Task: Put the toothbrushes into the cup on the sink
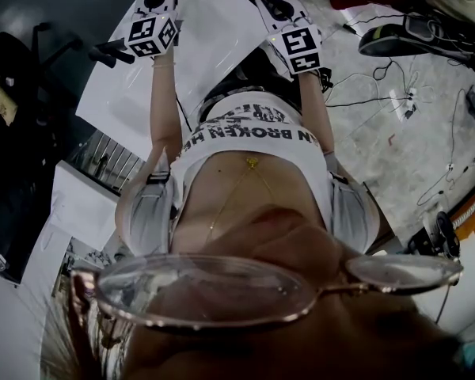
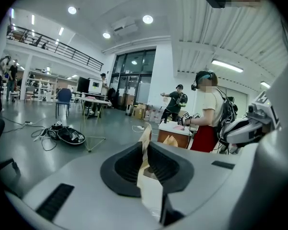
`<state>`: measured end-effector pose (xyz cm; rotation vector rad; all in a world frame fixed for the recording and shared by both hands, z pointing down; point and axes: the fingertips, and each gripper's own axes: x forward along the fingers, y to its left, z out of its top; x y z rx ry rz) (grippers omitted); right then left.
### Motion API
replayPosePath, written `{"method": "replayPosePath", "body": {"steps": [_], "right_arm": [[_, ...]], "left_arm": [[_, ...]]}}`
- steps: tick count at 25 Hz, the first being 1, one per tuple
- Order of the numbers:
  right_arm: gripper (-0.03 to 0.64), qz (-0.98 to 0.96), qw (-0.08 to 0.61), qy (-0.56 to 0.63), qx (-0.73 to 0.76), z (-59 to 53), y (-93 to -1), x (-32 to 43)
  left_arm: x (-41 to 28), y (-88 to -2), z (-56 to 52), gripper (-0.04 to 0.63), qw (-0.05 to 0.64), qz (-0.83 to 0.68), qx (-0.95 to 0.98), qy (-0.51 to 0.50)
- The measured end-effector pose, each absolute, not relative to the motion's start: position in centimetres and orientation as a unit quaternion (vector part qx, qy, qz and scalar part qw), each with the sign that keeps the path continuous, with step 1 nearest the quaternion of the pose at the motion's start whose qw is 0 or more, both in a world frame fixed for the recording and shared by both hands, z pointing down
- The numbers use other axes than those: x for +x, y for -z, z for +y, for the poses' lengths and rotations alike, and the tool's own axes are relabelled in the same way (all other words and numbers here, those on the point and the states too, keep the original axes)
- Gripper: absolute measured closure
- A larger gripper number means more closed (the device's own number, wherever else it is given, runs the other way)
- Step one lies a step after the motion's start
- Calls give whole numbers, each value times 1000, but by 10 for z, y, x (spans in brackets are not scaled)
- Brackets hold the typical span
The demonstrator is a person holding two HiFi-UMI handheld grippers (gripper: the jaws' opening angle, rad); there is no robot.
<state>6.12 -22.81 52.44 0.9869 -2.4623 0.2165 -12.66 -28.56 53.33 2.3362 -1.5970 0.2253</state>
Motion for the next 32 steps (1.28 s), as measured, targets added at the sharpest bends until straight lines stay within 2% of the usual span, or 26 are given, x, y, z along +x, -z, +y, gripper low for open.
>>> {"method": "replayPosePath", "body": {"steps": [2, 5, 9, 16, 20, 24, 32], "right_arm": [[578, -900, 237, -78, 358, -229, -523, 62], [578, -903, 233, -74, 354, -229, -521, 60], [577, -907, 232, -71, 343, -228, -521, 57], [578, -914, 230, -67, 328, -225, -523, 40], [577, -920, 228, -68, 312, -221, -524, 26], [578, -926, 224, -64, 298, -221, -526, 14], [578, -944, 218, -46, 245, -206, -518, -17]], "left_arm": [[-124, -533, -283, 571, 151, -555, 814, -80], [-119, -532, -279, 509, 149, -551, 817, -84], [-115, -527, -271, 482, 146, -553, 815, -87], [-120, -524, -250, 477, 153, -563, 808, -78], [-123, -522, -234, 489, 160, -568, 804, -66], [-119, -514, -220, 564, 156, -568, 806, -56], [-112, -500, -185, 581, 151, -583, 797, -48]]}}
